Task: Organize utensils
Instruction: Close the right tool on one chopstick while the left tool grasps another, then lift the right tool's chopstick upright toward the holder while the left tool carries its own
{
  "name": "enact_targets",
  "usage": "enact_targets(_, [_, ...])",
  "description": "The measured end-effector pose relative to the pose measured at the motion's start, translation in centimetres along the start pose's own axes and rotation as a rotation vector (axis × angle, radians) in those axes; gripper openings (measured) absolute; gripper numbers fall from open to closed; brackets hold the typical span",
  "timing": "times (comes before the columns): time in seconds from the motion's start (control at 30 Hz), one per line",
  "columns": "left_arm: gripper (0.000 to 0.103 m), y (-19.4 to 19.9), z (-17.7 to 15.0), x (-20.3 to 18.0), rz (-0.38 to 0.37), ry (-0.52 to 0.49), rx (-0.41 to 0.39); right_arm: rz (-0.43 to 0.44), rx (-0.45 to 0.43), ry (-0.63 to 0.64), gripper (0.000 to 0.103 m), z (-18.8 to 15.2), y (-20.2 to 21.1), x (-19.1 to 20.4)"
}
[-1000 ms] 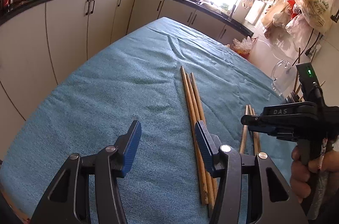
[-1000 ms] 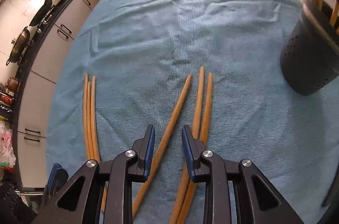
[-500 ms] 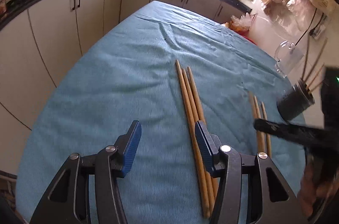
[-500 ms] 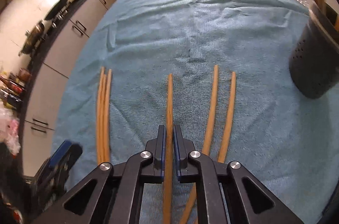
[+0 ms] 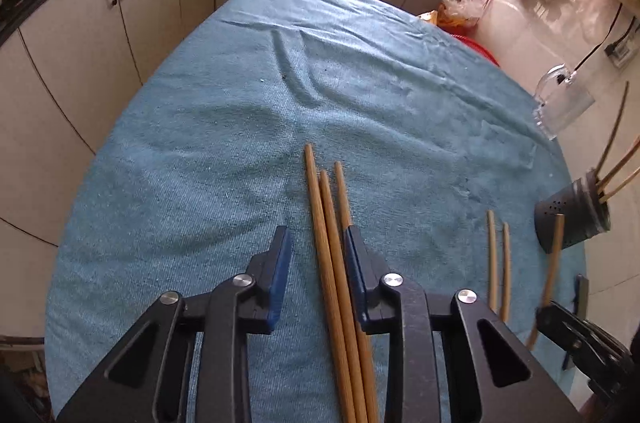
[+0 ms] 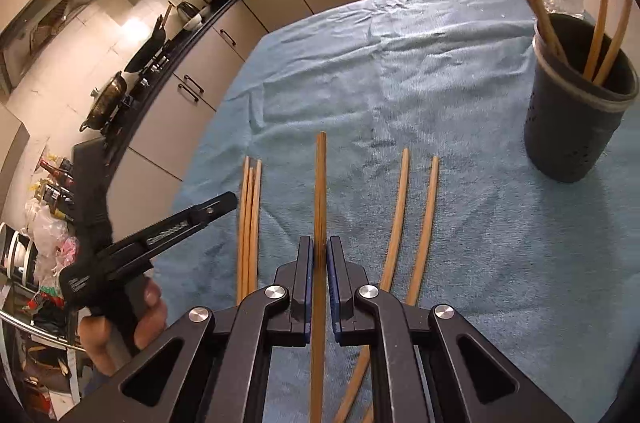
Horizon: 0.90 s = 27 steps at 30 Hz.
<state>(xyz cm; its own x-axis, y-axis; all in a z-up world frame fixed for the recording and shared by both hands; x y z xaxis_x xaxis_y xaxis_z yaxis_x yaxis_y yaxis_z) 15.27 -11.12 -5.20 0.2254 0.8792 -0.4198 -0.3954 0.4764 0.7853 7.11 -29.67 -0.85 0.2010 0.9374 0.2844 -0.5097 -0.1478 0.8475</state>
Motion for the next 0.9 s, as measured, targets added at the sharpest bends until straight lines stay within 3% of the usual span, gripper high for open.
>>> enact_targets(0.3, [0.018,-1.4,0.2,0.5,0.037,-0.004,0.039,0.018,0.0,-0.022,0.007,-0.2,0.4,-0.9])
enact_targets(0.53, [0.014,-2.1,0.5,-0.2,0.125,-0.06,0.038,0.014,-0.011,-0.021,0.007,0.0,0.5,-1.1])
enact_targets(0.6, [0.007,-1.7,0.1,0.0,0.129,-0.059,0.022,0.018,-0.019,-0.017,0.007,-0.1,0.8,-1.1])
enact_targets(0.67, [0.006,-0.8,-0.4,0.4,0.082,-0.03,0.006,0.015,-0.034,-0.014,0.007,-0.2,1.3,-1.2])
enact_targets(0.9, [0.006,6.7,-1.6,-1.0,-0.005,-0.036,-0.193,0.019,-0.158,0.014,0.007,-0.8,4.8,-1.1])
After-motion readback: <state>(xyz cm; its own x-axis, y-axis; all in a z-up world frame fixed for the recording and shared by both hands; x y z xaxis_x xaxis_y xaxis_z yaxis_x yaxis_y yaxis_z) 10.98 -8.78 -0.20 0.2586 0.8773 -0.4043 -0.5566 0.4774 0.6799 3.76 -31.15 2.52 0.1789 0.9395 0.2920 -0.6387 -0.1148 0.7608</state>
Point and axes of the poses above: each gripper's, at about its wrist camera, not at the fingertips, and y roughly against the way its jaws point, x to its left, z to its top, the point moved 4 cm from there along -y, roughly the way its jaws point, and after that the axes turned 14 degrees about -z, right-handed, at the moved point
